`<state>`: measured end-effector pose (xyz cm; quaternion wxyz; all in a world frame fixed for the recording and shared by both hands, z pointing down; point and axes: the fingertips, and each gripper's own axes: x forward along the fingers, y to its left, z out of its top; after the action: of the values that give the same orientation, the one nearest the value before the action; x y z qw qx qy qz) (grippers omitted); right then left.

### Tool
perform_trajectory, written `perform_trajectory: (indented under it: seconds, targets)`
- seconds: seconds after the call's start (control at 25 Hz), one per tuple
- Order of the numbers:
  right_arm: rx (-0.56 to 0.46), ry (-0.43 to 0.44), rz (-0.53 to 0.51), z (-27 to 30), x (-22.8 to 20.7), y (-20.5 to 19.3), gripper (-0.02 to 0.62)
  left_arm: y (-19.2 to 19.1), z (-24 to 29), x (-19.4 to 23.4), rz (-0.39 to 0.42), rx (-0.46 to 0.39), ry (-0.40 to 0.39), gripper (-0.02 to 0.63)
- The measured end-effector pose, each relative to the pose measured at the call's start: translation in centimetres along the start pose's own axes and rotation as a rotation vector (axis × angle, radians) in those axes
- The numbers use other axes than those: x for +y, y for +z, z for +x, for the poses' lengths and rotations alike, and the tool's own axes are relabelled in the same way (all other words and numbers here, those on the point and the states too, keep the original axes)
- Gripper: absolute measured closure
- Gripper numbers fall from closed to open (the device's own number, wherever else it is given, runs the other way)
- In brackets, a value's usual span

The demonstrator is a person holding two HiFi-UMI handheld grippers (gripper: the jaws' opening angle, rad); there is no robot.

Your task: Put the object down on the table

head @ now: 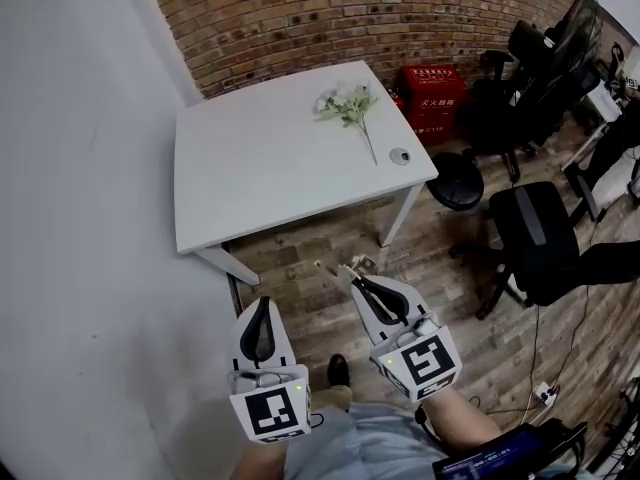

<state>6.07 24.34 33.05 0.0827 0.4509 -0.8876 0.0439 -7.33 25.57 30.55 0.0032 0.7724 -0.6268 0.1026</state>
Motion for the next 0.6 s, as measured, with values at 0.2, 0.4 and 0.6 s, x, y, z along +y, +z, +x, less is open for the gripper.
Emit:
perform_trajectory:
  seconds: [0.2,0.4,0.6]
  targets:
    - [-0.042,-0.012,-0.023,3.5,-0.8,2.7,0.561,2.2,2.9,2.5,0.003,-0.047,0.001,0.598]
    - [-0.061,-0.027,-0.036,5.6,-1.5,4.4,0.561,3.3,5.3,3.9,0.018,-0.065,-0.013,0.597]
    - [-0.046,-0.041,-0.027,6.7,-2.4,4.5,0.561,2.4,7.3,4.3,0.046,-0.063,-0.031,0.597]
